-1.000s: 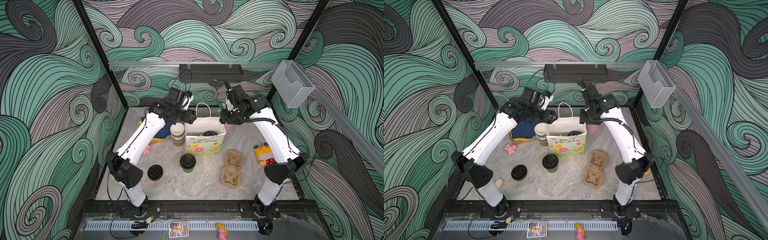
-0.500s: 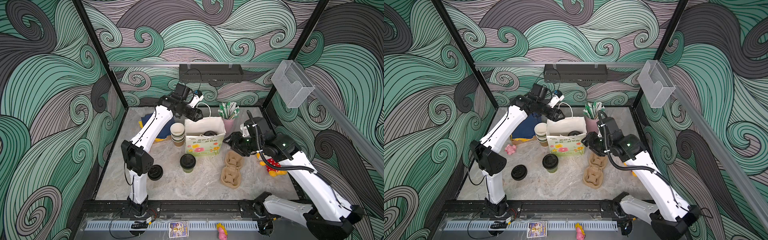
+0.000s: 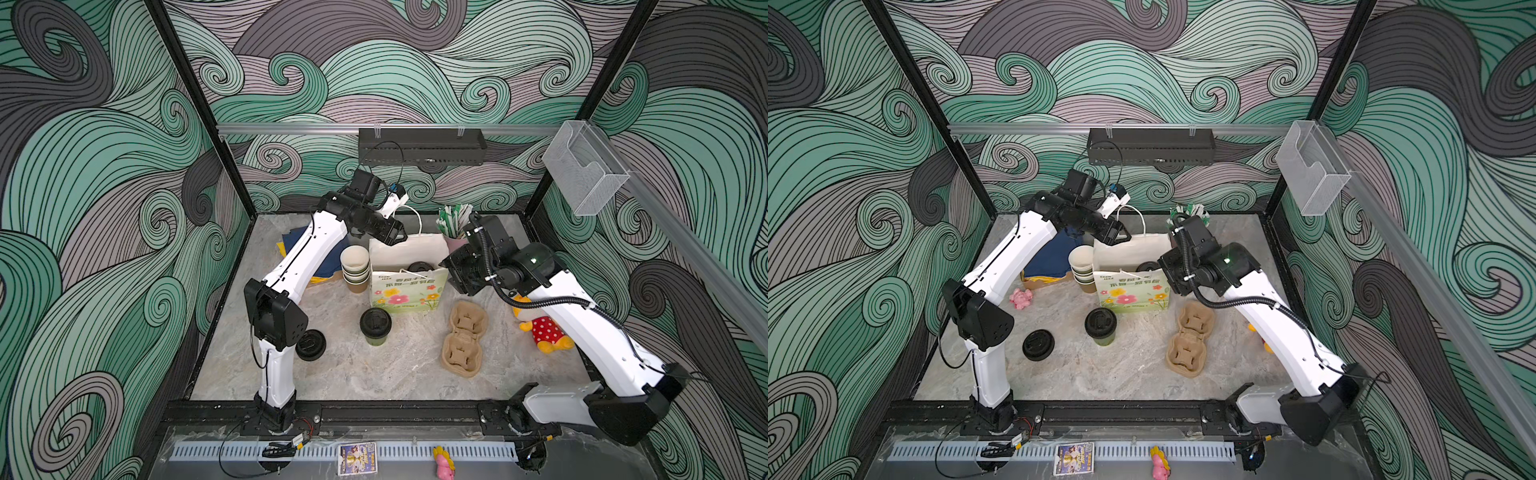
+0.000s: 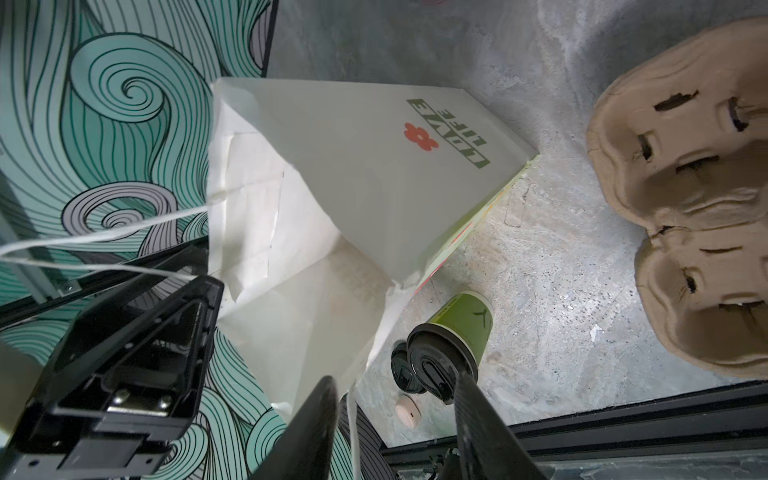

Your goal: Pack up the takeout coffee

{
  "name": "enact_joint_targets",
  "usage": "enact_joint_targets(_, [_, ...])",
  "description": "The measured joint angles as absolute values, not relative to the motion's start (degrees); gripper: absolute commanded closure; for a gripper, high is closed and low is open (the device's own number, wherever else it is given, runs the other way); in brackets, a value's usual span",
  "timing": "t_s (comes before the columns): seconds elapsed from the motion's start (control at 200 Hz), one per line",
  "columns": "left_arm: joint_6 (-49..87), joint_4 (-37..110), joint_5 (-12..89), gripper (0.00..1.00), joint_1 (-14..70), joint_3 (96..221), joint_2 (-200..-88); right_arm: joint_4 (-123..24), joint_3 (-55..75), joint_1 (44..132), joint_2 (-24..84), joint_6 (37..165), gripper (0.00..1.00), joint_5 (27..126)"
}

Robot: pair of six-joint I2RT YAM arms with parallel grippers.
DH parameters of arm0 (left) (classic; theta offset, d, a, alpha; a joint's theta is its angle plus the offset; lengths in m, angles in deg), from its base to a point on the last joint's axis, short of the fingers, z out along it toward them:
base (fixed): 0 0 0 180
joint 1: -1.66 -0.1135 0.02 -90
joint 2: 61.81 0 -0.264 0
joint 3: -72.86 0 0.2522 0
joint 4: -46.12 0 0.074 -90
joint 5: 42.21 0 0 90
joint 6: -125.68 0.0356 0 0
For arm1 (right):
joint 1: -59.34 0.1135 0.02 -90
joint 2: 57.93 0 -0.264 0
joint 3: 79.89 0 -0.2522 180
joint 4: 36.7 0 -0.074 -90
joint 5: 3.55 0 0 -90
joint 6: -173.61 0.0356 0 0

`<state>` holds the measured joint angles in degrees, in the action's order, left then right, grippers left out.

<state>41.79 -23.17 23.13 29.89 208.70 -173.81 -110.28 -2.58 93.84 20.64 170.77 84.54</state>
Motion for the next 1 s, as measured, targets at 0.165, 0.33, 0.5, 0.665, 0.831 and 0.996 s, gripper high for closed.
enact_joint_targets(0.165, [40.19, -21.68, 23.22, 0.4, 29.89, 207.55, -172.65, -113.16, -4.28, 93.99, 24.57, 172.36, 0.7, 84.1])
enact_joint_targets(0.33, [39.05, -20.81, 23.96, 0.39, 29.89, 206.98, -170.69, -114.65, -4.87, 93.86, 26.32, 171.69, 0.84, 83.49])
enact_joint_targets(0.5, [38.4, -19.65, 25.55, 0.38, 29.89, 203.61, -166.97, -116.31, -5.4, 92.24, 26.43, 169.39, 0.98, 82.66])
enact_joint_targets(0.665, [38.01, -19.17, 27.06, 0.38, 29.89, 201.71, -163.76, -119.04, -8.57, 89.05, 27.24, 165.19, 1.0, 81.65])
enact_joint_targets(0.831, [36.13, -18.38, 27.98, 0.36, 29.89, 200.11, -160.85, -120.35, -11.21, 86.3, 28.7, 156.67, 1.0, 79.49])
enact_joint_targets(0.996, [32.67, -16.3, 28.5, 0.29, 29.89, 193.23, -156.04, -120.85, -13.59, 83.83, 31.28, 144.34, 1.0, 74.51])
